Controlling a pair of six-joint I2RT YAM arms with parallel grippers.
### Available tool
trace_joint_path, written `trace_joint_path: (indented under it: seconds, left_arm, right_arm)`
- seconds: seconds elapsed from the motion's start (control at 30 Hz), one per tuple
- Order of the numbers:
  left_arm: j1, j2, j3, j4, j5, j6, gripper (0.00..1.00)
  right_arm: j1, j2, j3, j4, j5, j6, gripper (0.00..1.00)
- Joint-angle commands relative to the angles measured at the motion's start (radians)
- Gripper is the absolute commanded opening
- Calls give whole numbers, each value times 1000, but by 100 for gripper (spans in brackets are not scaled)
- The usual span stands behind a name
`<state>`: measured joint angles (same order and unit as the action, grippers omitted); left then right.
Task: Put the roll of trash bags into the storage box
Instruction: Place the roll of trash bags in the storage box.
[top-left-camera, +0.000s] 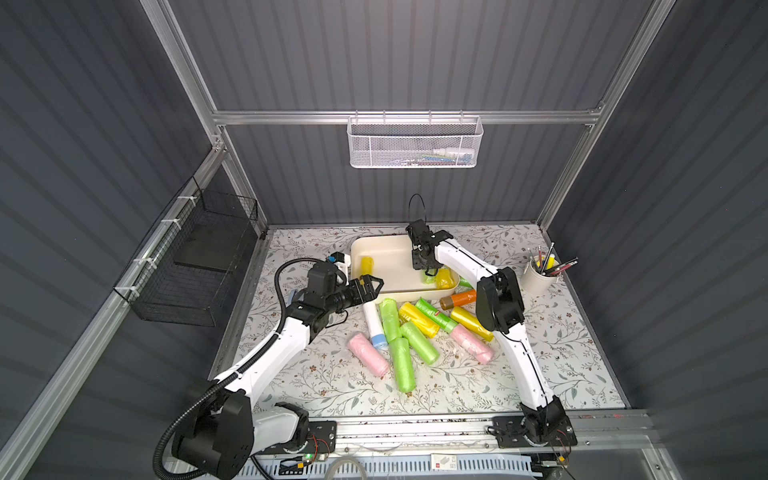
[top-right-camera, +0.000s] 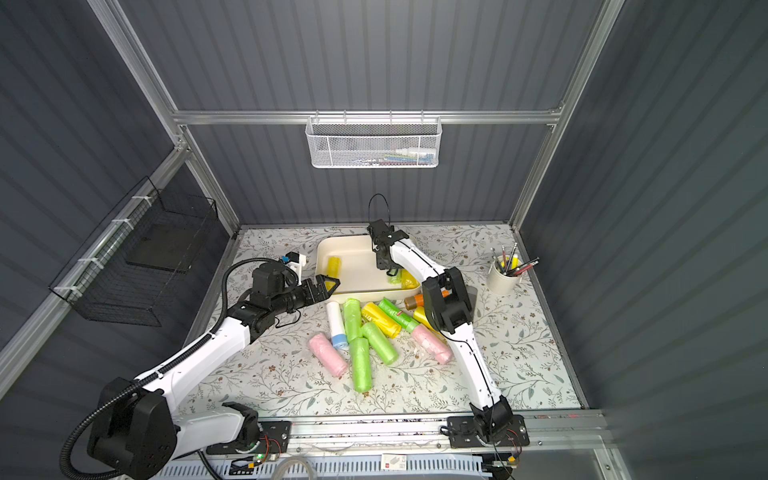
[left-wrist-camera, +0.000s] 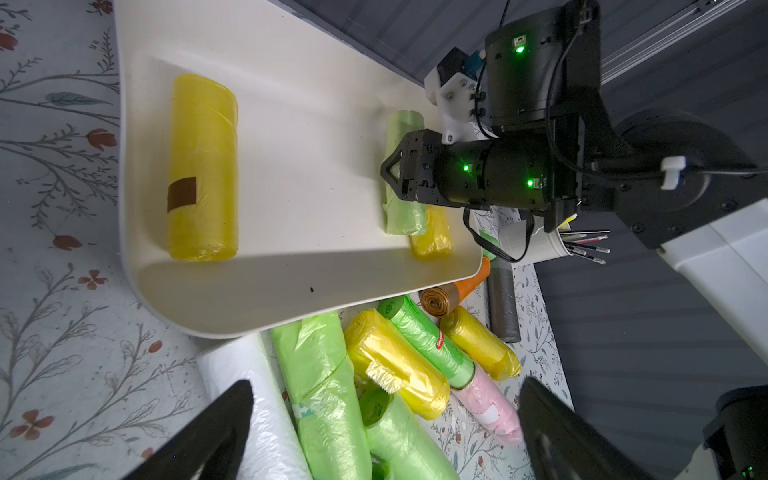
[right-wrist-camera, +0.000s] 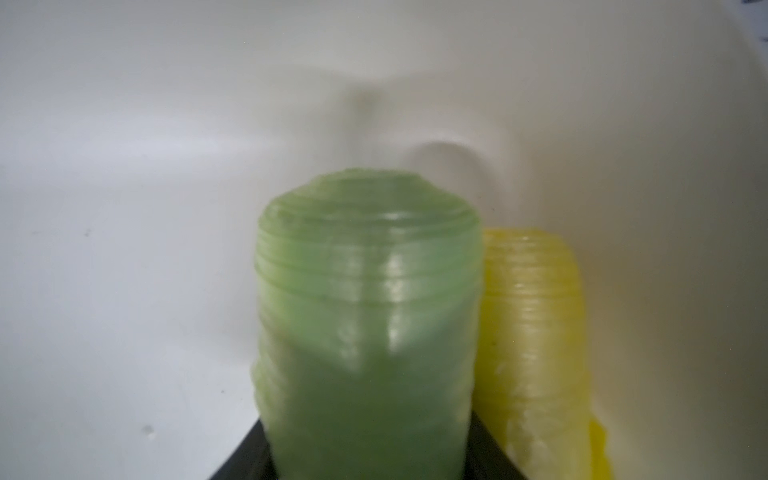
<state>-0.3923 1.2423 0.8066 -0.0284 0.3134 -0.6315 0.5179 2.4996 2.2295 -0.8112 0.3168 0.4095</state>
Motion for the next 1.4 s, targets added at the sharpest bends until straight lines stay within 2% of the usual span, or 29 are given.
trace_joint_path:
  seconds: [0.0,0.2,0.3,0.43,0.67,0.8,0.87,1.0,1.37]
  left_arm:
    - [-5,8,-11,20,1,8,100]
    - [-5,8,-9,15,3,8,100]
    - [-5,8,-8,14,4,9,100]
    - [-4,6,-9,14,0,10,100]
    - [-5,6,-9,12,0,9,100]
    - [-5,3,-9,11,1,9,100]
    - [-5,3,-8,10,1,10,100]
    - [-5,6,-9,0,-10,16,100]
    - [-5,4,-8,-6,-16,18,100]
  right_arm:
    - [-3,14,28,-30,37,-8,50]
    - [-4,30,32,-27,39,-10,51]
    - [-6,35,37,-26,39,-8,59]
    - [-9,34,36,-27,33,-8,63]
    - [-12,17,35,-35,43,7,63]
    - [-10,-24,10,-11,39,10,65]
    - [-10,-56,-21,6,52,16,72]
    - [-10,-123,-85,44,68,19,78]
    - [-9,-248,-126,78,11,22,79]
